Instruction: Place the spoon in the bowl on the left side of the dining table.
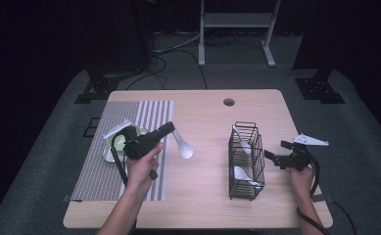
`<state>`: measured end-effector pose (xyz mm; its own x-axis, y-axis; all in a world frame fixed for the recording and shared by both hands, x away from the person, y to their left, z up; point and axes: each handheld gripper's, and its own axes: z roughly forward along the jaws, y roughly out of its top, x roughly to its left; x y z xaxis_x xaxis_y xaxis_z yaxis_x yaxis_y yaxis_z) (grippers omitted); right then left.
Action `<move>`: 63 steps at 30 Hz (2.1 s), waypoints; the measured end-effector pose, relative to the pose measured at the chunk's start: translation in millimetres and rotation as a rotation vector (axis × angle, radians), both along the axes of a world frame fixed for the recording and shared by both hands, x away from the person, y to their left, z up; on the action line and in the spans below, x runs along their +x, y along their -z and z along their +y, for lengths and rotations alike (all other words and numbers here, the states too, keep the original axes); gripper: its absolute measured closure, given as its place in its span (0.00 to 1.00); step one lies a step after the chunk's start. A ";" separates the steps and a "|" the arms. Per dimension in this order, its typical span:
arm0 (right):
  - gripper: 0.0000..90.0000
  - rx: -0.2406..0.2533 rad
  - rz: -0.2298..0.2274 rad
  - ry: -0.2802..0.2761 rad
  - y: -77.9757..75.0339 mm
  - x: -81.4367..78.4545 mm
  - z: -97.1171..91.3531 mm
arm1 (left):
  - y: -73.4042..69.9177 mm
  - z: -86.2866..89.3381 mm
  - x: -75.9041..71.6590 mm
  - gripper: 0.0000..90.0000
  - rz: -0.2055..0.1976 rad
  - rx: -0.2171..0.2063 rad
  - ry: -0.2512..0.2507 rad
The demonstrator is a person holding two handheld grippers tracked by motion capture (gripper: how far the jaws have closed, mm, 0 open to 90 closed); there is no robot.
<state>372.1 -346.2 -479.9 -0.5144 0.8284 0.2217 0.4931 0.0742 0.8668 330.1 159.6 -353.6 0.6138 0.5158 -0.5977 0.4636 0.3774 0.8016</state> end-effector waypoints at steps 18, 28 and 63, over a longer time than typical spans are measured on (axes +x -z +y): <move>0.00 0.004 -0.004 0.007 -0.2 -0.6 -0.9 | 4.9 36.4 1.8 0.94 0.019 -0.022 -0.087; 0.00 0.000 -0.005 0.007 -0.2 -0.6 -0.7 | 6.9 49.0 2.6 0.94 0.022 -0.037 -0.115; 0.00 -0.021 -0.001 0.016 0.0 -0.6 1.2 | 12.0 111.6 14.9 0.94 0.049 -0.051 -0.286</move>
<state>371.5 -345.0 -479.9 -0.5012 0.8409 0.2043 0.4938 0.0841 0.8655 345.0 271.2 -365.6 0.4181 0.6318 -0.6527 0.3701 0.5377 0.7576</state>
